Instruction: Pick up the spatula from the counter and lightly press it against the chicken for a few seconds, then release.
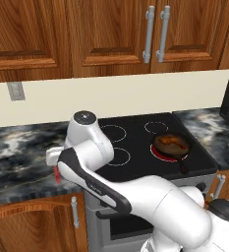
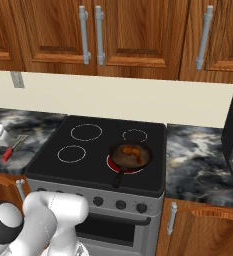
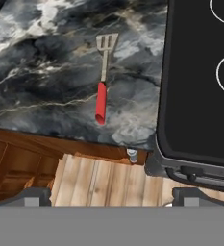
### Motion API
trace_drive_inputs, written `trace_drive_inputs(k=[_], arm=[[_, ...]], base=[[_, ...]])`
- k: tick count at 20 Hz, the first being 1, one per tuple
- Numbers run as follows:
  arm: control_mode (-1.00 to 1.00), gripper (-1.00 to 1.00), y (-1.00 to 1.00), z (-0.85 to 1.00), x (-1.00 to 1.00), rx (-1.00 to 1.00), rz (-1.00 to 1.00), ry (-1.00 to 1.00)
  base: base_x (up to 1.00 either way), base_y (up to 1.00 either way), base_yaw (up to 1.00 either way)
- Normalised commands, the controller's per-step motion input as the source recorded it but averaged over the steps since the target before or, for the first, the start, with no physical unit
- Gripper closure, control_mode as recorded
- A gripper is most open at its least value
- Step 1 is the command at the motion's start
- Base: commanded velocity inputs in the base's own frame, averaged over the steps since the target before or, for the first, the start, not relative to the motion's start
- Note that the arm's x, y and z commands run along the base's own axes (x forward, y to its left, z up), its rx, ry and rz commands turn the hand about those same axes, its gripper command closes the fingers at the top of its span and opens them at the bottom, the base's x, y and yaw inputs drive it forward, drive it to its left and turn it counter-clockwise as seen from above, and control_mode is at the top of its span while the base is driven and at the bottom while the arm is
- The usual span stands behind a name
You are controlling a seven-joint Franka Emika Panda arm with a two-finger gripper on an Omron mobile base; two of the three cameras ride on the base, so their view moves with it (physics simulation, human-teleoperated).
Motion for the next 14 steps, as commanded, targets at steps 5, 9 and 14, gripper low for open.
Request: trace_drive_inputs(k=[5,9,14], arm=[[-1.00,-1.00,0.05,-0.16,0.15,0.00,0.00,0.00],[-1.00,-1.00,0.05,-0.12,0.18,0.00,0.00,0.01],[-1.00,-1.00,0.12,-0.17,0.21,0.00,0.00,0.04]], base=[[0.00,0.00,0.00],[0.00,0.00,0.00],[0.00,0.00,0.00]])
